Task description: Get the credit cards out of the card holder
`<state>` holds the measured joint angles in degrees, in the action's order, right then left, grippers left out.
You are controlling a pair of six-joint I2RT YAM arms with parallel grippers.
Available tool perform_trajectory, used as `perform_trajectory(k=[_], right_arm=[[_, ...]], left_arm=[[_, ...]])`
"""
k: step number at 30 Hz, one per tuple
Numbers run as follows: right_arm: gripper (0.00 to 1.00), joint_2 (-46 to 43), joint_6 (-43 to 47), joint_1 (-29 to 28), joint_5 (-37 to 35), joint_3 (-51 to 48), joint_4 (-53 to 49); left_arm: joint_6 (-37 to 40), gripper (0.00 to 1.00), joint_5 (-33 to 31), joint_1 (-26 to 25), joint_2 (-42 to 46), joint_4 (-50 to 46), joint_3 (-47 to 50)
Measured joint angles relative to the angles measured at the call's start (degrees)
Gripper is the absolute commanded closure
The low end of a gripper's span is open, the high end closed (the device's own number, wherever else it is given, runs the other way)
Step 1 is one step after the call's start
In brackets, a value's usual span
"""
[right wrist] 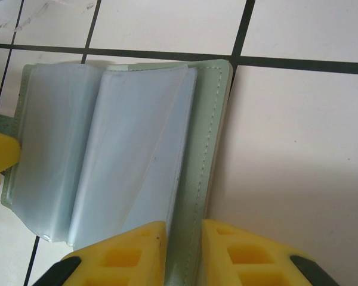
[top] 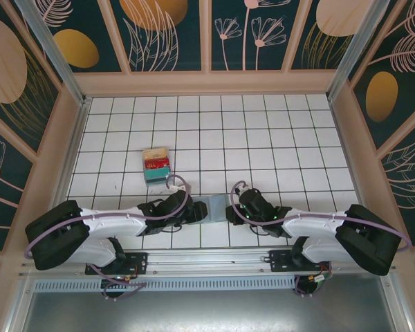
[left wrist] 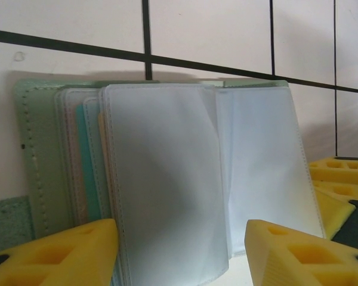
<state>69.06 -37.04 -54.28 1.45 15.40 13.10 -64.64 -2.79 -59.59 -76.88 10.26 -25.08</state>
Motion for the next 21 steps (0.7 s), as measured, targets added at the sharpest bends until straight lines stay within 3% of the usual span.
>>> perform_trajectory(k=[17, 21], right_arm=[[0.77, 0.0, 0.0, 0.0, -0.13, 0.0, 0.0], [0.76, 0.0, 0.0, 0.0, -0.13, 0.0, 0.0]], left_arm=[[1.64, 0.28, 3.85, 0.0, -1.29, 2.78, -3.39], [2.21, 0.35, 4.28, 0.0, -1.29, 3.3, -3.76]])
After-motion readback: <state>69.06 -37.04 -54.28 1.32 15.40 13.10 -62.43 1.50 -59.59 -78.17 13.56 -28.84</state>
